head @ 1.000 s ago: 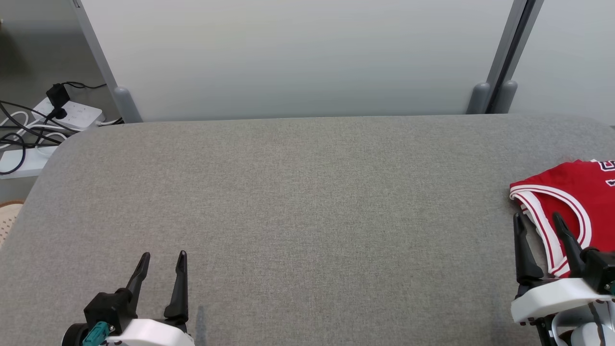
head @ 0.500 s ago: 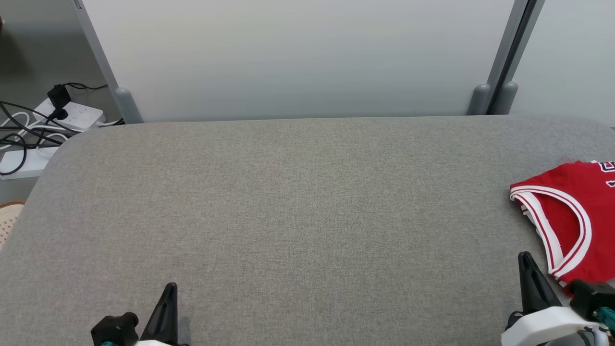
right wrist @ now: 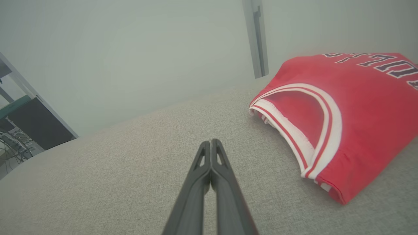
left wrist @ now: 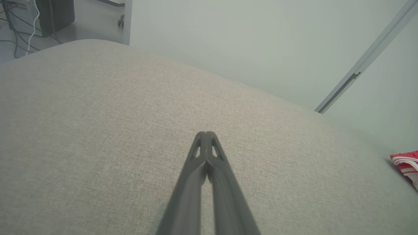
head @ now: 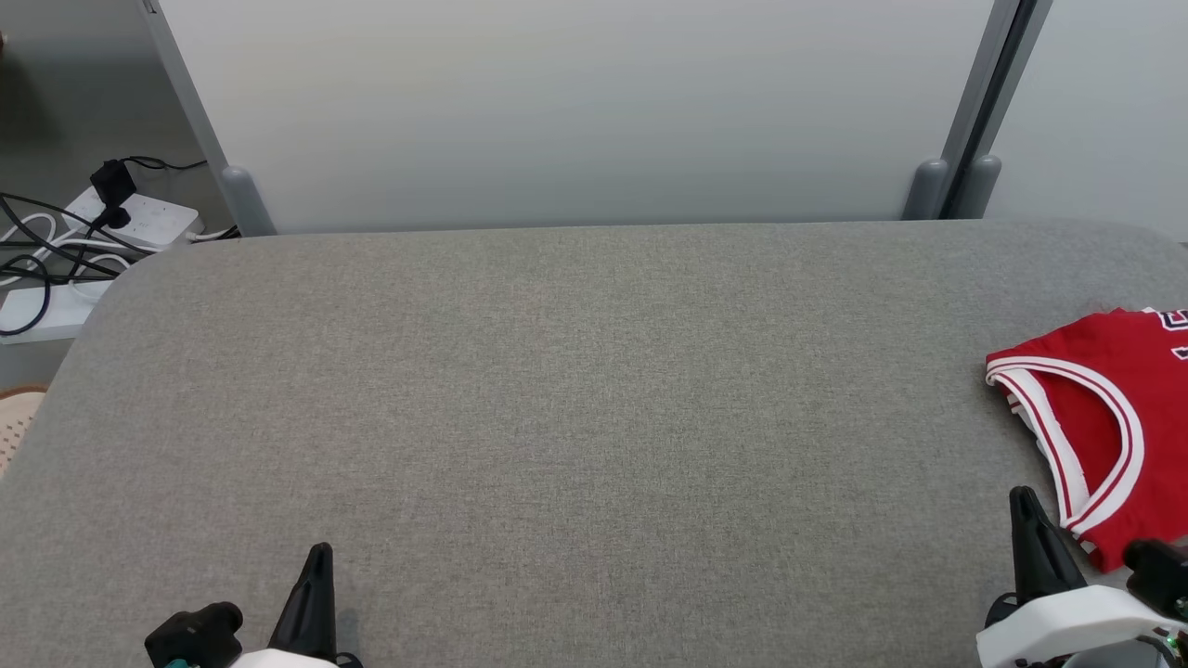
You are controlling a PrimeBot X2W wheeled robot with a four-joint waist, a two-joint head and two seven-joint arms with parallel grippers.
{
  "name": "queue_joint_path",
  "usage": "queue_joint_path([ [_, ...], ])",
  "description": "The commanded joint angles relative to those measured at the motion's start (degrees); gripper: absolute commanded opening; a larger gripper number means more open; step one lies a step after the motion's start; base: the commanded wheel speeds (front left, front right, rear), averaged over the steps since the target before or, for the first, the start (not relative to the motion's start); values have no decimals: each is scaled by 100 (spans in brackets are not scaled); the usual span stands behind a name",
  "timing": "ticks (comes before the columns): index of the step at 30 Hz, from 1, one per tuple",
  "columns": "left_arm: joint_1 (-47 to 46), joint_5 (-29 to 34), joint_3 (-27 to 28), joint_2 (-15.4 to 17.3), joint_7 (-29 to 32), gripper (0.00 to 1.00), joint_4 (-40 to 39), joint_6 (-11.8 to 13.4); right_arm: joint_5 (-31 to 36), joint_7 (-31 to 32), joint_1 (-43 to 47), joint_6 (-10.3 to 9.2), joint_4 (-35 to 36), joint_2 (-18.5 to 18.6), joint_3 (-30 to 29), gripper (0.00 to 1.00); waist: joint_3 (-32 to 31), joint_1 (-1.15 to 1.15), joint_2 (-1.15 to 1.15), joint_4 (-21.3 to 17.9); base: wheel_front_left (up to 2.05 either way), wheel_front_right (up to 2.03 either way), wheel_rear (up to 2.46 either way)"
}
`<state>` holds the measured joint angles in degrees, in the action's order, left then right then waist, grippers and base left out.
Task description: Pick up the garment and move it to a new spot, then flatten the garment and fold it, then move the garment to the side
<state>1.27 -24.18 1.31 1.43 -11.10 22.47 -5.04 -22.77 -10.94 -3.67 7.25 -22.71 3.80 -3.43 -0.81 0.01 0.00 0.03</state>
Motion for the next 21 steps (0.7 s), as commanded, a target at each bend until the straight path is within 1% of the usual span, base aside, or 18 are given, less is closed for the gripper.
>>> queue_joint_path([
  [1, -249, -125, 83, 85, 24, 0, -181, -39, -142, 50, -200, 4, 203, 58, -33, 0, 1, -1, 0, 0, 0, 0, 0],
  [21, -345, -1420, 167, 97, 359, 0, -310, -79, -1461, 377, -209, 8, 333, 29, -84, 0, 20, -1, 0, -1, 0, 0, 0],
])
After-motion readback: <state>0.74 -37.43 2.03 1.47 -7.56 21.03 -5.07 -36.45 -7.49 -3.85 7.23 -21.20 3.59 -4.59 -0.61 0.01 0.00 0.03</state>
